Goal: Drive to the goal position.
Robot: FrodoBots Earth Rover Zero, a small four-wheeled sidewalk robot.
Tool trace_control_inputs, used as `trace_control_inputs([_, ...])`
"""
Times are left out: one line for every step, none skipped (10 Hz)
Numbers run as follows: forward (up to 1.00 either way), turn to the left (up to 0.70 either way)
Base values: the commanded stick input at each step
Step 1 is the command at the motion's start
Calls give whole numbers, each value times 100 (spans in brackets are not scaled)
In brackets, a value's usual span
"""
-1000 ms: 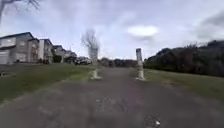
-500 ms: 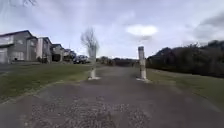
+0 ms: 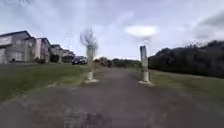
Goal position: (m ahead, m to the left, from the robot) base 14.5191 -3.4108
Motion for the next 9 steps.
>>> trace_control_inputs([70, -28])
trace_control_inputs([70, -31])
trace_control_inputs([70, -31])
trace_control_inputs([70, -31])
trace_control_inputs([70, 0])
trace_control_inputs([70, 0])
trace_control_inputs([70, 0])
trace_control_inputs([70, 0])
trace_control_inputs([70, 0])
